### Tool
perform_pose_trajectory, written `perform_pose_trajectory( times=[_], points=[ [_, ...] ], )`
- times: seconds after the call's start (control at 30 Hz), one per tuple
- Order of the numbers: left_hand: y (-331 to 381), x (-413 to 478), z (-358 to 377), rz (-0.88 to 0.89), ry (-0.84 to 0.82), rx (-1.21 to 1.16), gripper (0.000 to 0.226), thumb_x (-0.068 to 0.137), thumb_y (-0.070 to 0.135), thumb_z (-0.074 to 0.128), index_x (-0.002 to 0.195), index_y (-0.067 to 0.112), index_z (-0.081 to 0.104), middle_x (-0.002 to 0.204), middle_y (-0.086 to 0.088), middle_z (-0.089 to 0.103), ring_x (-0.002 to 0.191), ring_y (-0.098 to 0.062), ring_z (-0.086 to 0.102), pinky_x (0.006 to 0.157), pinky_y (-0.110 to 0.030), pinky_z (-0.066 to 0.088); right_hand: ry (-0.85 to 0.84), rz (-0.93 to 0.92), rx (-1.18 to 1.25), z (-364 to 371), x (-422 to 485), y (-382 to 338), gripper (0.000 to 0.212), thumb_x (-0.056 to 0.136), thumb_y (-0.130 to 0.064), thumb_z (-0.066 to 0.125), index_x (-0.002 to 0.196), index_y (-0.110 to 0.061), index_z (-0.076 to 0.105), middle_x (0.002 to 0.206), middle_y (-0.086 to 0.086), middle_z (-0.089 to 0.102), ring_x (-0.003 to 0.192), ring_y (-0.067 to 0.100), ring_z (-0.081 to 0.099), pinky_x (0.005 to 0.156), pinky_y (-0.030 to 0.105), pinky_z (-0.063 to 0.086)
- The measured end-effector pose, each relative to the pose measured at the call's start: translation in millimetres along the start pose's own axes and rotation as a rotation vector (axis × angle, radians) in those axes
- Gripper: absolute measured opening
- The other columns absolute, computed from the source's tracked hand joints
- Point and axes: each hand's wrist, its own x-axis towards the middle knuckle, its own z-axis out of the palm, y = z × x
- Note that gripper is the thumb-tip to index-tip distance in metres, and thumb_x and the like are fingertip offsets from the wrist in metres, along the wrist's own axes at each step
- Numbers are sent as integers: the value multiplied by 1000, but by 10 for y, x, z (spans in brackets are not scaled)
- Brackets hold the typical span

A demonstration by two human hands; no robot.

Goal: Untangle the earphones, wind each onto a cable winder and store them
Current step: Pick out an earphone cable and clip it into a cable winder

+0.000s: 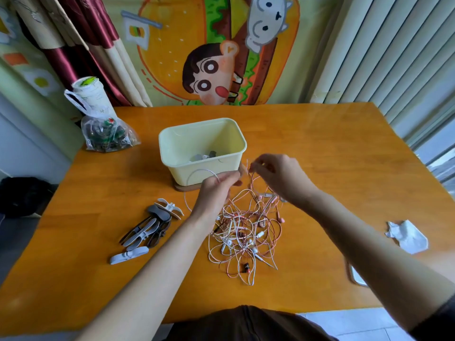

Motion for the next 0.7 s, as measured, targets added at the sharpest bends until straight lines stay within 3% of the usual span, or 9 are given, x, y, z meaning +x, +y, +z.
perform_pose_trajectory(
  times=[0.1,0.23,0.3,0.47,0.7],
  points=[
    [-32,2,-11,-43,-24,8,20,94,28,57,92,19,75,81,-6,57,58,-9,33,54,-19,33,-119,-49,15,130,-99,58,23,95,-29,52,82,-19,68,56,-7,53,46,6,41,47,22,29],
    [-84,-25,-7,-6,-54,21,14,92,21,60,95,13,72,63,10,61,54,6,50,65,-17,37,-174,-92,51,236,-198,99,21,96,-23,53,84,-17,70,54,-15,49,48,1,48,50,17,34],
    [-119,-20,5,23,-26,55,10,91,18,62,91,13,71,67,9,63,57,9,53,67,-16,38,-203,-101,63,270,-220,136,20,96,-23,53,86,-17,69,61,-15,56,53,-1,52,55,15,38],
    [-176,62,-23,43,93,107,15,95,18,57,82,15,63,57,13,49,54,-1,41,65,-22,37,-119,2,178,285,-254,294,14,90,-18,62,91,-10,74,78,-1,73,72,6,68,72,19,50],
    [-148,126,-136,36,250,34,21,99,16,49,79,17,56,60,4,44,59,-10,40,67,-24,41,-50,284,254,257,-330,544,16,96,-9,50,86,-7,64,71,6,69,44,4,60,52,17,50]
  ],
)
